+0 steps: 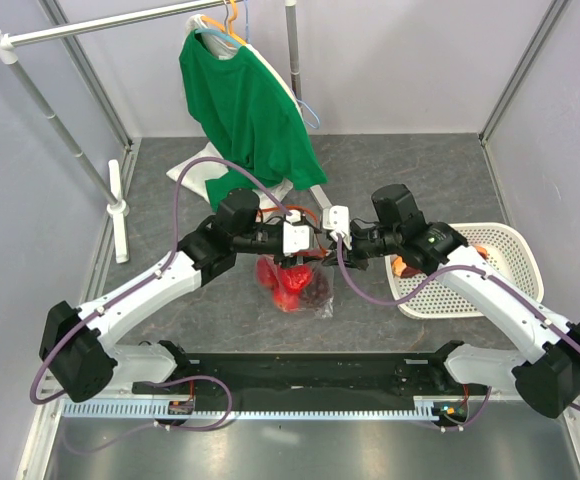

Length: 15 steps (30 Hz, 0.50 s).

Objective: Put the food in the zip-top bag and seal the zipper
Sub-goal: Zip the zipper food storage bag at the center of the board.

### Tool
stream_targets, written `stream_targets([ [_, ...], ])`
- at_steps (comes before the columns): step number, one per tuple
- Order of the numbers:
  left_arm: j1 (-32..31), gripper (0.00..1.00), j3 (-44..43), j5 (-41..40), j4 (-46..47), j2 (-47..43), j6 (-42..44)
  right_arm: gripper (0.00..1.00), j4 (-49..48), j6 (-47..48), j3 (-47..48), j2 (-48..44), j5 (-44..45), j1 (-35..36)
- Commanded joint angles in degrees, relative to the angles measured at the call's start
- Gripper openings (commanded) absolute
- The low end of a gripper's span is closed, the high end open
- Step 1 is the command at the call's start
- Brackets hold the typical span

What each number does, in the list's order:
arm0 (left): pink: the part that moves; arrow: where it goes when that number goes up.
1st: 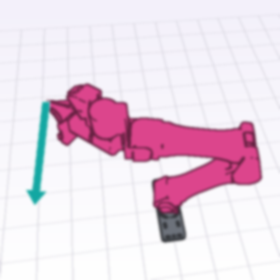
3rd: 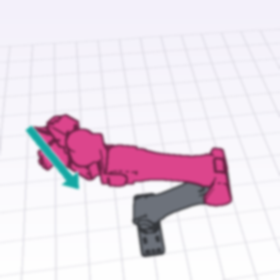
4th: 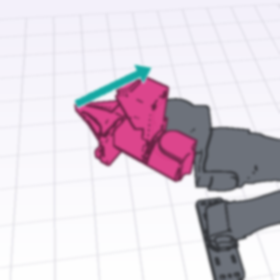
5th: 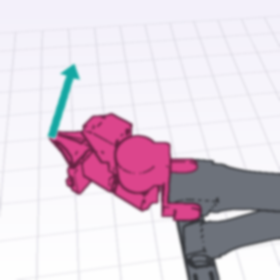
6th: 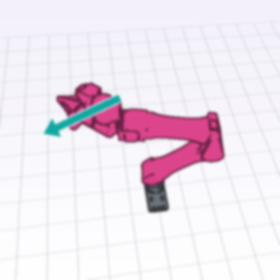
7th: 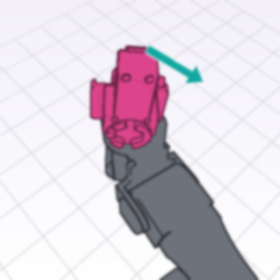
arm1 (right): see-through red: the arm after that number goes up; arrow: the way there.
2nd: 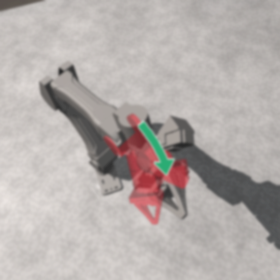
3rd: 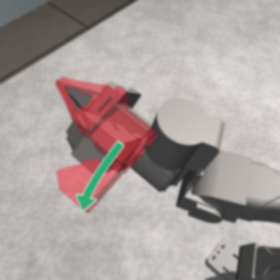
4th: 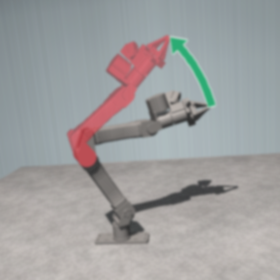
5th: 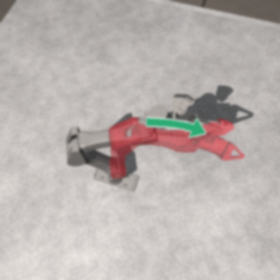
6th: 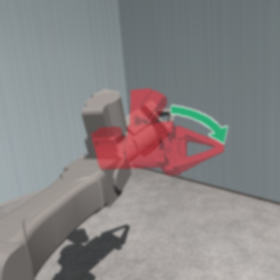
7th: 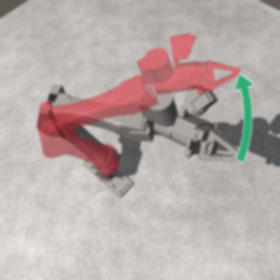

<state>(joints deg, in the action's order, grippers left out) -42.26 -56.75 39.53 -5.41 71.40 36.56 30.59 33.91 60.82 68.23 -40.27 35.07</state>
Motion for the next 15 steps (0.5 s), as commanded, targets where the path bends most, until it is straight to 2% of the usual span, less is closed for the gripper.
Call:
stream_targets([
  [1, -0.3, 0.62, -1.3, 0.5, -0.1, 1.1, 4.5, 0.00, -1.5, 4.7, 2.2, -1.8, -2.4, 1.1],
  [5, -0.3, 0.57, -1.7, 0.8, -2.1, 1.5, 5.8, 0.00, 0.6, 8.4, 2.9, -1.4, -1.7, 1.9],
  [8, -0.3, 0.46, -2.6, 1.7, -3.8, 1.8, 7.0, 0.00, 1.3, 9.3, 3.3, -1.1, -1.6, 2.1],
  [11, -0.3, 0.24, -2.8, 2.3, -4.0, 1.9, 7.1, 0.00, 1.1, 9.4, 3.7, -1.1, -1.9, 2.1],
  [12, -0.3, 0.14, -2.8, 2.3, -4.1, 1.9, 7.1, 0.00, 1.0, 9.4, 3.8, -1.0, -1.9, 2.2],
  [15, -0.3, 0.02, -2.7, 2.5, -4.3, 1.8, 7.1, 0.00, 0.9, 9.5, 3.7, -1.1, -1.9, 2.2],
])
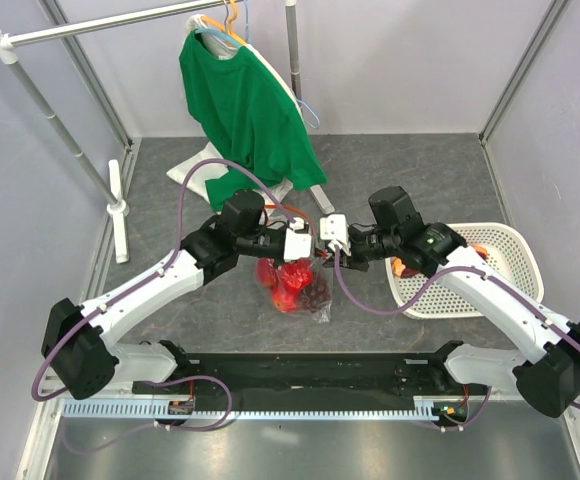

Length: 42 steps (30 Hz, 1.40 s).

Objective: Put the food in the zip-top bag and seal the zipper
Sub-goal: Zip the zipper food storage bag at the center of the board.

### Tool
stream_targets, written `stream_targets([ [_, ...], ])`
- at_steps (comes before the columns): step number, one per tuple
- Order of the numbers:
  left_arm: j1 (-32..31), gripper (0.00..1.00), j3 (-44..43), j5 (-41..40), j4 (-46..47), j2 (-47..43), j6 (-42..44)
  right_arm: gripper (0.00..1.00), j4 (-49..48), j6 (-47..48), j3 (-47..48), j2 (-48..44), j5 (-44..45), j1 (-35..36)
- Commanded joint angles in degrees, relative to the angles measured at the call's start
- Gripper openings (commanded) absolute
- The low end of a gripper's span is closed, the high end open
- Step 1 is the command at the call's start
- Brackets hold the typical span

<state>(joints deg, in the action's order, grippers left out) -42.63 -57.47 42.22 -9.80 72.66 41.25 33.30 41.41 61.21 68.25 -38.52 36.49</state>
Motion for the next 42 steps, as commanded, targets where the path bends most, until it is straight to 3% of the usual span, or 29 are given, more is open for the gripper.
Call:
stream_targets([
  [1, 0.1, 0.02, -1.9, -0.3, 0.1, 0.5, 2.3, 0.00, -2.0, 2.0, 3.2, -1.2, -3.5, 0.8],
  [2, 0.1, 0.02, -2.0, -0.6, 0.3, 0.5, 1.3, 0.00, -2.2, 1.7, 3.0, -1.4, -3.4, 0.8],
  [4, 0.6, 0.02, -2.2, -1.7, 1.6, 0.5, -1.3, 0.23, -2.8, 0.5, 2.6, -1.4, -2.4, 0.8],
  [5, 1.0, 0.02, -2.4, -1.7, 2.2, 0.3, -4.5, 0.48, -3.1, -1.1, 2.3, -1.5, -2.2, 0.8],
  [6, 1.5, 0.02, -2.5, -1.7, 2.9, 0.1, -6.1, 0.53, -4.4, -2.3, 1.8, -1.9, -1.6, 0.7],
  [8, 3.1, 0.02, -2.9, -1.7, 4.6, -0.1, -10.4, 0.59, -8.7, -4.9, -1.1, -3.7, 0.7, 0.7],
  [13, 5.5, 0.02, -2.9, 0.1, 6.2, -1.6, -14.7, 0.62, -18.3, -17.1, -8.6, -8.7, 4.2, -0.3],
  [22, 5.8, 0.02, 0.3, 1.4, 8.1, -4.3, -17.1, 0.59, -32.1, -30.9, -12.4, -7.5, 4.9, -2.7],
  [27, 5.8, 0.02, 0.5, 1.7, 8.3, -4.6, -17.7, 0.49, -36.6, -34.1, -12.3, -5.4, 4.7, -3.2],
  [30, 5.8, 0.02, 0.5, 1.1, 8.1, -4.7, -18.5, 0.39, -38.1, -35.3, -12.1, -4.4, 3.9, -3.2],
  [34, 5.9, 0.02, 0.8, 1.4, 8.0, -5.0, -19.1, 0.02, -38.7, -34.9, -12.3, -4.6, 3.0, -3.2],
  [36, 6.1, 0.02, 0.6, 1.6, 6.4, -4.9, -19.1, 0.00, -38.7, -34.4, -12.2, -5.4, 3.0, -3.2],
  [37, 6.2, 0.09, 0.1, 2.0, 5.5, -4.9, -19.1, 0.00, -38.4, -33.9, -12.0, -5.7, 2.9, -3.2],
  [39, 6.9, 0.37, -1.2, 3.7, 3.4, -5.2, -19.1, 0.00, -37.2, -31.8, -11.2, -6.5, 2.8, -3.2],
  [40, 7.3, 0.56, -1.4, 4.9, 2.4, -5.7, -19.0, 0.00, -35.5, -31.0, -10.8, -6.7, 2.4, -3.1],
  [42, 7.4, 0.63, -1.6, 5.9, 2.7, -7.3, -18.8, 0.00, -33.7, -28.6, -9.6, -7.2, 1.7, -3.2],
])
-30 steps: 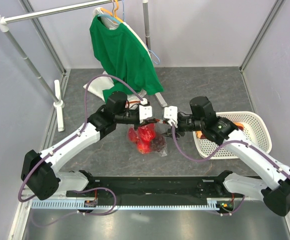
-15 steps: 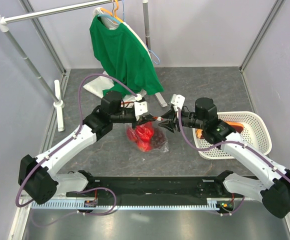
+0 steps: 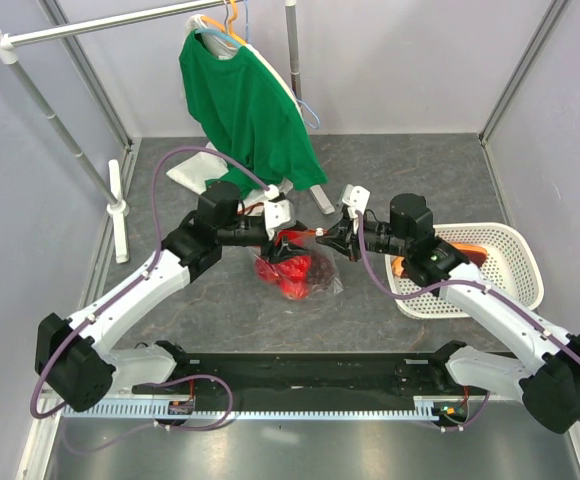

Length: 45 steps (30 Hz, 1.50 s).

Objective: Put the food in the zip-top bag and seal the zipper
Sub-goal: Zip the zipper food storage bag at the center of the board.

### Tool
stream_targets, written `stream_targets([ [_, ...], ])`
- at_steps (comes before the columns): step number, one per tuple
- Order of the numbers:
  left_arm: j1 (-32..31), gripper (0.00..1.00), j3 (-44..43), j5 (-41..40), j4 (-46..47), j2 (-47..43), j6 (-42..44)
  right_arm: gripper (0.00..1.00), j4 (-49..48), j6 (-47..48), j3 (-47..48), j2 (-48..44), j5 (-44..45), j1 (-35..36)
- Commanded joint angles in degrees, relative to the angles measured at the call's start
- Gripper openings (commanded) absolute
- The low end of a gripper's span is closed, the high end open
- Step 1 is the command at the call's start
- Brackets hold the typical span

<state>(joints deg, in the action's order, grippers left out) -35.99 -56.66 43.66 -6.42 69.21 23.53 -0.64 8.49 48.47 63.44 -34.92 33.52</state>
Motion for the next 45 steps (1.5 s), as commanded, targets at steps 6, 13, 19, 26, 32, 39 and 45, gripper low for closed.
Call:
stream_targets([
  [6, 0.7, 0.64, -5.8, 4.9, -0.4, -3.1, -1.6, 0.00, 4.7, 8.1, 4.4, -3.0, -3.6, -0.2],
  [13, -0.6, 0.68, -10.3, 6.2, -3.7, 1.8, -0.1, 0.00, 5.7, 10.1, 5.7, -3.1, -4.0, -0.1],
  [19, -2.0, 0.69, -12.3, 6.4, -5.8, 3.4, 1.7, 0.00, 6.6, 11.6, 6.5, -3.5, -4.4, -0.2],
  [26, -2.9, 0.59, -13.6, 6.0, -6.7, 5.1, 3.8, 0.00, 7.6, 12.2, 7.5, -3.8, -4.7, 0.0],
  [32, -3.3, 0.51, -15.3, 4.8, -7.8, 6.6, 4.5, 0.00, 8.3, 13.0, 8.4, -3.8, -4.9, 0.4],
  [39, -3.2, 0.27, -15.1, 3.3, -9.8, 7.0, 5.7, 0.00, 8.3, 13.4, 8.6, -4.2, -4.3, 0.5],
  [45, -2.2, 0.14, -13.6, 3.2, -11.5, 6.3, 7.0, 0.00, 8.7, 13.9, 8.2, -5.4, -4.2, 0.4],
])
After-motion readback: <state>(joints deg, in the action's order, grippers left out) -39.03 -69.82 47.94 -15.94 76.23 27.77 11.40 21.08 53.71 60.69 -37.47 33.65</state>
